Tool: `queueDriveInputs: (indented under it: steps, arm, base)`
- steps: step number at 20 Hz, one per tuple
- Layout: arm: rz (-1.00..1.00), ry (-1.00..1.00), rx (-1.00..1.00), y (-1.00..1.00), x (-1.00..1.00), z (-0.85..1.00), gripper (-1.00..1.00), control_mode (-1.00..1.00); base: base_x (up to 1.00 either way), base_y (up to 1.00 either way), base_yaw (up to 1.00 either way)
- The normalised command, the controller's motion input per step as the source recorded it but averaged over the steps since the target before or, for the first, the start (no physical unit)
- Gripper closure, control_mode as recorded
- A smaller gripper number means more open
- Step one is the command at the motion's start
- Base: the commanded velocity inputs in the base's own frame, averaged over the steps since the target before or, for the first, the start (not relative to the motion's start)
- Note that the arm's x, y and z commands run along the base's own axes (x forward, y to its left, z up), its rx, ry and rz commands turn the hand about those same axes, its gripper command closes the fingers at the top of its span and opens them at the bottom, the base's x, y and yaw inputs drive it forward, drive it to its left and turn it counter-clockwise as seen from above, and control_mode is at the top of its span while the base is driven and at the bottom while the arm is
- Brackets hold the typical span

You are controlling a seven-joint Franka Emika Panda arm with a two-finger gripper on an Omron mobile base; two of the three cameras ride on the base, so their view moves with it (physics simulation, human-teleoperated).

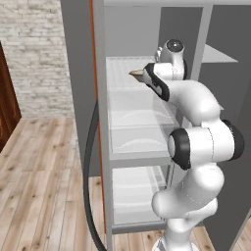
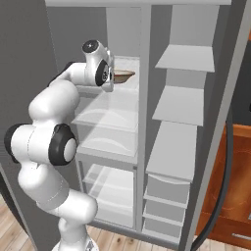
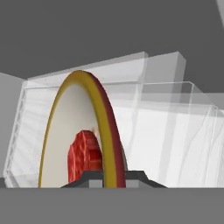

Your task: Place one of the steaks on the plate and the other in the bowl. Then place the bowl in the fridge.

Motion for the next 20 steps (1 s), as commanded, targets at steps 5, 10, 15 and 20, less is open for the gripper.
queueDriveInputs:
  steps: [5, 10, 15, 20]
  arm:
    - [0.00, -0.01, 0.00, 0.00, 0.10, -0.07, 1.00, -1.00]
    - [0.00, -0.04, 0.02, 0.02, 0.02, -0.34, 1.00, -1.00]
    - [0.00, -0.10, 0.02, 0.00, 0.16, -0.07, -1.00, -1.00]
    - [-0.01, 0.02, 0.00, 0.00, 0.62, 0.00, -1.00, -1.00]
  base:
    - [0.00, 0.00, 0.00]
    - [0.00, 0.00, 0.00]
    - [0.00, 0.00, 0.00]
    - [0.00, 0.00, 0.00]
